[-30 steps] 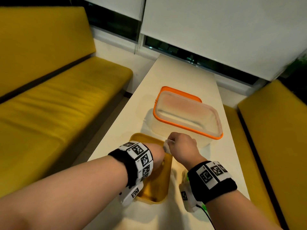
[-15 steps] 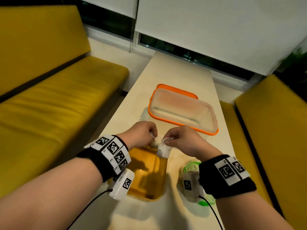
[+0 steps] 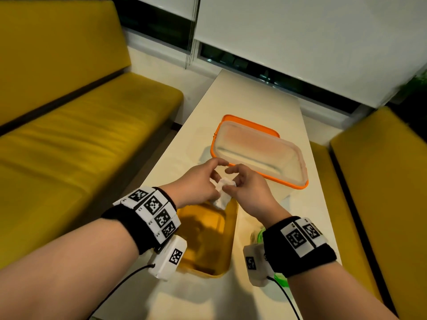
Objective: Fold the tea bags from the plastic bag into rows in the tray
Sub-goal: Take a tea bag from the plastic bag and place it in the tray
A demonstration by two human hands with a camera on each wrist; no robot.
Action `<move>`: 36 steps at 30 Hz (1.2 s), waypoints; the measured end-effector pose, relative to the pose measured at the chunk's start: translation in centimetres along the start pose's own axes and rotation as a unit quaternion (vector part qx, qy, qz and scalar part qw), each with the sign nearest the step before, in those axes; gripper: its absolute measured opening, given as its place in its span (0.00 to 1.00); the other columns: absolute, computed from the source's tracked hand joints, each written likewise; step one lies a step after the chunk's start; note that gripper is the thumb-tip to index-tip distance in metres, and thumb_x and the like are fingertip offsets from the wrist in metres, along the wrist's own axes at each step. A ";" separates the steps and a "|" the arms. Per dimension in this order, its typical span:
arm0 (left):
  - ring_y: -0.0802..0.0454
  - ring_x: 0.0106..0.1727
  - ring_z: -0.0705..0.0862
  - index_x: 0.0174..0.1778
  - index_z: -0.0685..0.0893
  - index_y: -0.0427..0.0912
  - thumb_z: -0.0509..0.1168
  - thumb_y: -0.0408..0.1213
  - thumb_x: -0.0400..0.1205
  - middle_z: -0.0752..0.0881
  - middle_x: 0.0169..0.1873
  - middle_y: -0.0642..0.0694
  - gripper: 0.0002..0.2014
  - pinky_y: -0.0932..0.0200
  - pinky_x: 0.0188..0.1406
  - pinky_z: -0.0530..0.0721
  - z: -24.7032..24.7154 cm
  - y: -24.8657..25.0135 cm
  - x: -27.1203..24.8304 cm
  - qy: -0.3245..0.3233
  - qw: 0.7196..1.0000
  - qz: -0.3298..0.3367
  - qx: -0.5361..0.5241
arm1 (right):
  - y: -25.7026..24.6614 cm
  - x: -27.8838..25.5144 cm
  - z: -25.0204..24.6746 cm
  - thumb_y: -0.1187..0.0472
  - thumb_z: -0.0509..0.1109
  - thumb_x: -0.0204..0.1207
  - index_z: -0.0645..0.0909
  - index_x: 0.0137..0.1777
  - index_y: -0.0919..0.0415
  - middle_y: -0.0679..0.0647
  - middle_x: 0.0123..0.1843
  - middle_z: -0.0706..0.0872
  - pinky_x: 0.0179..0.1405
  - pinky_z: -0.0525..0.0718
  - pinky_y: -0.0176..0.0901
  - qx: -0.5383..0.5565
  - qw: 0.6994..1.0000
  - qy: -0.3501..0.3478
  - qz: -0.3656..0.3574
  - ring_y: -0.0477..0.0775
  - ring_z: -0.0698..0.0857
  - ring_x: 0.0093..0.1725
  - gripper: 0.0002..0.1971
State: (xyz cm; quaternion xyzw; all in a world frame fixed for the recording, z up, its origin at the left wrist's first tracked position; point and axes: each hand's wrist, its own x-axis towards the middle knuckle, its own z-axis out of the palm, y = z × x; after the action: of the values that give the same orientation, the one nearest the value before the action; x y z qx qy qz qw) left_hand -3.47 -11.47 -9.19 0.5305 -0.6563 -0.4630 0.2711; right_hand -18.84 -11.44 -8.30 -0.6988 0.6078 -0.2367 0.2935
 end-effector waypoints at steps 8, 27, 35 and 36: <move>0.47 0.63 0.79 0.70 0.74 0.48 0.69 0.38 0.77 0.78 0.67 0.46 0.25 0.62 0.56 0.74 0.3 -0.6 -1.6 0.026 0.971 0.008 0.236 | 0.5 1.1 0.9 0.63 0.68 0.73 0.83 0.44 0.51 0.51 0.43 0.84 0.44 0.78 0.45 -0.246 0.964 -0.098 0.016 0.56 0.81 0.46 0.05; 0.61 0.45 0.77 0.58 0.83 0.52 0.71 0.44 0.75 0.83 0.52 0.55 0.15 0.64 0.46 0.77 1.1 -6.0 -8.1 -0.166 0.951 0.064 0.254 | 2.7 1.0 5.0 0.61 0.64 0.72 0.83 0.52 0.55 0.52 0.50 0.81 0.55 0.66 0.55 -0.516 0.855 -0.034 -0.029 0.59 0.76 0.56 0.11; 0.61 0.45 0.78 0.58 0.83 0.53 0.71 0.46 0.74 0.83 0.51 0.56 0.16 0.61 0.48 0.81 1.1 -6.0 -7.9 -0.163 0.955 0.062 0.240 | 3.7 1.2 5.3 0.62 0.66 0.75 0.73 0.60 0.53 0.51 0.54 0.83 0.55 0.67 0.55 -0.507 0.861 -0.009 -0.050 0.59 0.78 0.57 0.15; 0.61 0.45 0.78 0.57 0.83 0.53 0.71 0.46 0.74 0.83 0.51 0.56 0.16 0.60 0.48 0.82 1.0 -6.0 -7.9 -0.162 0.955 0.064 0.239 | 3.8 1.3 5.3 0.62 0.67 0.74 0.72 0.60 0.53 0.51 0.54 0.82 0.55 0.67 0.54 -0.500 0.864 -0.006 -0.050 0.58 0.78 0.57 0.15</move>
State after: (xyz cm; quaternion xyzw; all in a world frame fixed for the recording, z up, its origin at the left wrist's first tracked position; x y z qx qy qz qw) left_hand 0.65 -3.70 -13.88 0.4550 -0.8153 -0.3537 0.0557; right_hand -17.64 -12.38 -14.78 -0.7830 0.6068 0.0889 -0.1045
